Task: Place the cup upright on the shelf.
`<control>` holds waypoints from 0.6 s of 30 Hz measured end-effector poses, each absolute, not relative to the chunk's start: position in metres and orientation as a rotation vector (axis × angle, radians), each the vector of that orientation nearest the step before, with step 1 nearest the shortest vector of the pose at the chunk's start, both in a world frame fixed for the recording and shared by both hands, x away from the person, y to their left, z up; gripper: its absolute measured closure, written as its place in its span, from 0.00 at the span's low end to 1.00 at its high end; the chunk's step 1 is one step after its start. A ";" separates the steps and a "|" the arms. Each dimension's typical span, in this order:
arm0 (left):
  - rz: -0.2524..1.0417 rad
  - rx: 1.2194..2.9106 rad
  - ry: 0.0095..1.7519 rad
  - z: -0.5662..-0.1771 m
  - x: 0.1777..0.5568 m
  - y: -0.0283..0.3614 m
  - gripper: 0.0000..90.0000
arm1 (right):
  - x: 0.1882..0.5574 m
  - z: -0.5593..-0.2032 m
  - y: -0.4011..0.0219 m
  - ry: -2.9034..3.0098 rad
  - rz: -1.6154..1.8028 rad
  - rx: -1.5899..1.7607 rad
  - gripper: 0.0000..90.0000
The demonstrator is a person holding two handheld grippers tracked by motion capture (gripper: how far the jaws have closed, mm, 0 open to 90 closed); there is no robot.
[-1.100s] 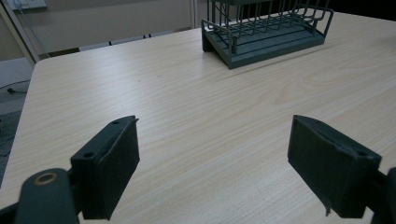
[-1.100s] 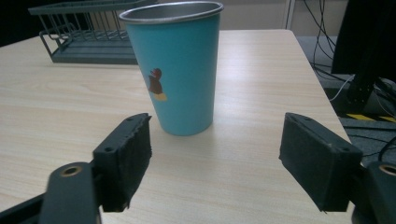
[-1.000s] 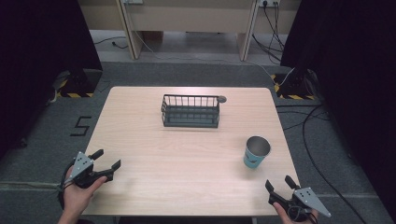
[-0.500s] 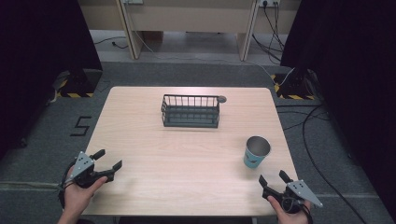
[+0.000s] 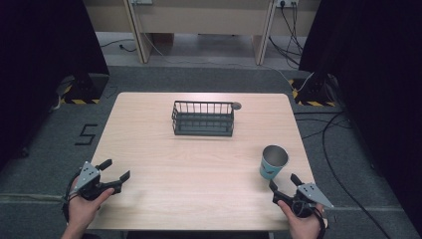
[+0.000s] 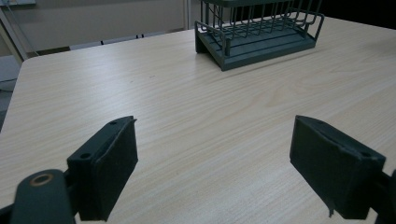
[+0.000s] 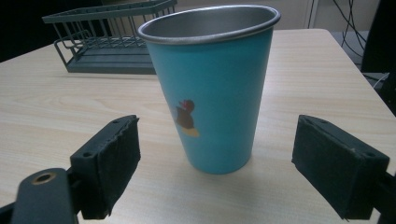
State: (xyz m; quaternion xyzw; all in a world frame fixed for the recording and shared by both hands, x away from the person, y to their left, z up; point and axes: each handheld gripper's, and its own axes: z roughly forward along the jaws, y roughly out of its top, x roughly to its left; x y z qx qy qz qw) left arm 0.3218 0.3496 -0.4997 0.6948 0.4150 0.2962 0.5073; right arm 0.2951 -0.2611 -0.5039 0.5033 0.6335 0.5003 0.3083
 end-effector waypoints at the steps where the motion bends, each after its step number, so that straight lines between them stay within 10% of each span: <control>1: 0.714 1.675 1.000 -0.500 0.322 0.350 0.16 | 0.297 -0.504 -0.261 1.673 1.319 1.326 0.18; 18: 0.712 1.673 1.001 -0.500 0.322 0.350 0.16 | 0.318 -0.505 -0.251 1.702 1.300 1.323 0.17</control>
